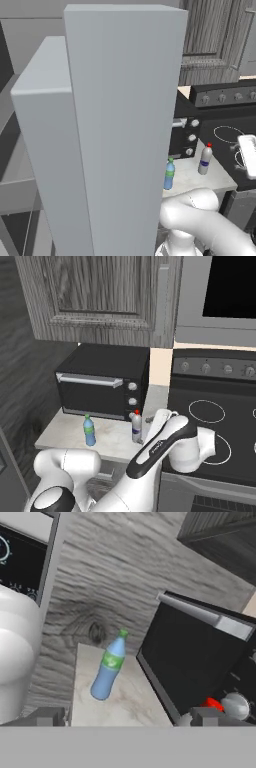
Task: Take the bottled waters from the counter and place them in the freezer to freeze. Close the freezer door after placing the bottles.
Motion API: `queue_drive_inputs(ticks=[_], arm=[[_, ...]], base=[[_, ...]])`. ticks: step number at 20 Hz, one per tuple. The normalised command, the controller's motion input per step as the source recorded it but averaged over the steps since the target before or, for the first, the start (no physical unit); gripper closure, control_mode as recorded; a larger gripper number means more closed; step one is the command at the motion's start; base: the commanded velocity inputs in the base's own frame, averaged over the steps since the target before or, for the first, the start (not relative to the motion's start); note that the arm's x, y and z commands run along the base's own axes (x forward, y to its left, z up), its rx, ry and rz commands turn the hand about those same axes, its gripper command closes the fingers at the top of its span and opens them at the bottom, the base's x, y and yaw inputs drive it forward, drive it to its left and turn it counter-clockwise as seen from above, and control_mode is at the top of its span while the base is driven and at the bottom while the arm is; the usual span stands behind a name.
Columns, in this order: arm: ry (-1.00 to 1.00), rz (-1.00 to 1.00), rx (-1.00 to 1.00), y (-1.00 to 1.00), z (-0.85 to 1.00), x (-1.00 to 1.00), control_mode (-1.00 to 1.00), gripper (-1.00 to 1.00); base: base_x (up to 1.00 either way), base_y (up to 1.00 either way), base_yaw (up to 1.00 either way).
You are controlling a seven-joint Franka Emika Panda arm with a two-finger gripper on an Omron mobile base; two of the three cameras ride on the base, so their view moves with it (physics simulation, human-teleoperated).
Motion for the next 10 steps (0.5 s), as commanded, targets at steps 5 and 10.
queue_drive_inputs(ticks=[5,10], arm=[[0.0,-0.03,0.0,-0.18,-0.04,0.5,-1.0,-1.0],[0.01,0.0,0.0,-0.14,-0.13,0.32,-1.0,-1.0]], base=[[0.0,0.0,0.0],[0.0,0.0,0.0]])
